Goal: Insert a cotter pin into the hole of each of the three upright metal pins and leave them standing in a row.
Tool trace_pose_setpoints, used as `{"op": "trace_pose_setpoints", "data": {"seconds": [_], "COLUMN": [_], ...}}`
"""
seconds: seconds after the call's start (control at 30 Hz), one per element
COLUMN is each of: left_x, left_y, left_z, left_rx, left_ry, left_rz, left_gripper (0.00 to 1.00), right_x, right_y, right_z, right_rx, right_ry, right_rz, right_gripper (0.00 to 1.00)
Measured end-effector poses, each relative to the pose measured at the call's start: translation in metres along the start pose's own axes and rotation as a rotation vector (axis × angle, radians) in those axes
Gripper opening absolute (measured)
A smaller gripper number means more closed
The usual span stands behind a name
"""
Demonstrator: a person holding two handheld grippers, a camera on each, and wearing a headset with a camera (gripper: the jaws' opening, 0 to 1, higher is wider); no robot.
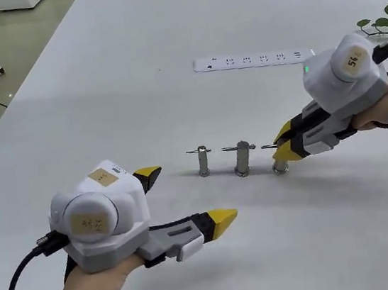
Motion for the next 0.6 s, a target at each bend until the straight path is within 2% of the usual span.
{"op": "trace_pose_setpoints", "data": {"seconds": [0.6], "left_x": [-0.001], "left_y": [0.005], "left_z": [0.000], "left_rx": [0.006], "left_ry": [0.006], "left_rz": [-0.011], "left_gripper": [0.78], "right_x": [-0.004], "right_y": [-0.011], "right_z": [0.003], "right_rx": [0.001], "right_ry": [0.015], "right_rz": [-0.015], "right_gripper": [0.08]}}
Point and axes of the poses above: the centre of the closed fingertips' face, and the gripper's own axes: x roughly backward along the fingers, y roughly to its left, z roughly out of its underside, the point moved 7 cm from there along x, roughly backward along the fingers, and after that the axes turned 15 degrees about -z, right-handed, at the moved point
